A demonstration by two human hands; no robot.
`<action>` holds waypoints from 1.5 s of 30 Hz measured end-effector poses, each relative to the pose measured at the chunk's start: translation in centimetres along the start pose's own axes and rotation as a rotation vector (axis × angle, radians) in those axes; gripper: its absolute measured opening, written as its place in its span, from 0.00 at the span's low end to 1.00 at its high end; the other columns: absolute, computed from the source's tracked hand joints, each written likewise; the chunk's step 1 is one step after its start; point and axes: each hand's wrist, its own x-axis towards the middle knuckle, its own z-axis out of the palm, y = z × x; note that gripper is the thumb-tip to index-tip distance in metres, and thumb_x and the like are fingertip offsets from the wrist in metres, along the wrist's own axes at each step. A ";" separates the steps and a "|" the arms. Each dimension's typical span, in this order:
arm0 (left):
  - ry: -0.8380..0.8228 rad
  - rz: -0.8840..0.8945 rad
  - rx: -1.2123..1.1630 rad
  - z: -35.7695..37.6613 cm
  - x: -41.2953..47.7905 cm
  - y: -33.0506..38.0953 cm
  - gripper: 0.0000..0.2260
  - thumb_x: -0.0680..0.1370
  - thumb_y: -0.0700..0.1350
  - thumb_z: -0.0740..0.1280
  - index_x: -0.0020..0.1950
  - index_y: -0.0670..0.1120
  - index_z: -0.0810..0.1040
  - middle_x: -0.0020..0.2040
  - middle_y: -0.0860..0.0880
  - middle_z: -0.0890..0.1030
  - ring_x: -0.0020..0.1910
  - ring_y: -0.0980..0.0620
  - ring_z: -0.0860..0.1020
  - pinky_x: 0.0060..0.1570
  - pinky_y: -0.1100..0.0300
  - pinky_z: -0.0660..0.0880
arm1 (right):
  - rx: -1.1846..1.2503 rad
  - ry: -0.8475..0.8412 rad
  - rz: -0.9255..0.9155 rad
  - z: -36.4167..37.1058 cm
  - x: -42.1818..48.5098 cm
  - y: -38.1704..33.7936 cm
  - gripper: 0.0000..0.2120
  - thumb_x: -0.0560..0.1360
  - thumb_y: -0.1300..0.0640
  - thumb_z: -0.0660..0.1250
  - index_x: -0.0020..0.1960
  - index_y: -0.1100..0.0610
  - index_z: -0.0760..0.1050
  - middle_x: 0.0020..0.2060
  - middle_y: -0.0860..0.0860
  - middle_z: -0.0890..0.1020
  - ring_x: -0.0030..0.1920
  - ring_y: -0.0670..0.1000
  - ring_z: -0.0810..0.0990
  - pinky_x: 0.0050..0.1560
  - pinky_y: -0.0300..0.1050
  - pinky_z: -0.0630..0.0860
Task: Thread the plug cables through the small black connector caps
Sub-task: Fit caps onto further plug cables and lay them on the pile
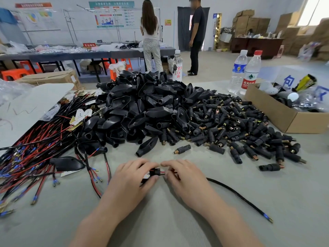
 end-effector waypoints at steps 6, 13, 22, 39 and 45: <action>0.009 -0.118 0.093 -1.5 -0.7 -1.9 0.13 0.80 0.60 0.59 0.58 0.59 0.78 0.55 0.63 0.77 0.55 0.58 0.75 0.58 0.59 0.67 | -0.032 -0.026 -0.030 -0.4 0.0 0.2 0.15 0.85 0.53 0.56 0.68 0.45 0.74 0.58 0.44 0.78 0.60 0.47 0.72 0.63 0.42 0.65; 0.043 -0.271 0.196 -2.5 -0.9 -3.5 0.08 0.82 0.53 0.63 0.58 0.57 0.79 0.54 0.59 0.78 0.57 0.51 0.76 0.56 0.56 0.65 | -0.101 0.016 0.017 -0.5 0.0 1.1 0.16 0.84 0.53 0.57 0.68 0.44 0.74 0.60 0.41 0.76 0.61 0.47 0.70 0.64 0.41 0.65; 0.227 -0.185 0.273 -1.8 -0.3 -2.3 0.21 0.78 0.53 0.56 0.62 0.43 0.80 0.60 0.44 0.80 0.61 0.42 0.76 0.67 0.47 0.67 | -0.141 0.075 0.103 -1.0 -0.1 1.8 0.11 0.82 0.47 0.58 0.60 0.43 0.76 0.52 0.41 0.75 0.56 0.47 0.72 0.58 0.41 0.66; 0.144 -0.209 -0.112 0.3 0.3 0.5 0.07 0.83 0.52 0.60 0.52 0.56 0.77 0.35 0.60 0.76 0.38 0.57 0.75 0.39 0.59 0.72 | 0.132 0.112 0.058 -1.2 0.2 1.1 0.09 0.82 0.54 0.63 0.60 0.49 0.79 0.51 0.42 0.81 0.54 0.44 0.76 0.56 0.40 0.72; 0.133 -0.180 0.025 0.0 0.0 0.4 0.07 0.83 0.51 0.61 0.51 0.52 0.77 0.36 0.55 0.78 0.36 0.53 0.77 0.38 0.52 0.75 | 0.228 0.075 0.159 -1.6 0.2 1.7 0.14 0.82 0.56 0.63 0.67 0.48 0.77 0.47 0.40 0.82 0.53 0.42 0.76 0.49 0.23 0.66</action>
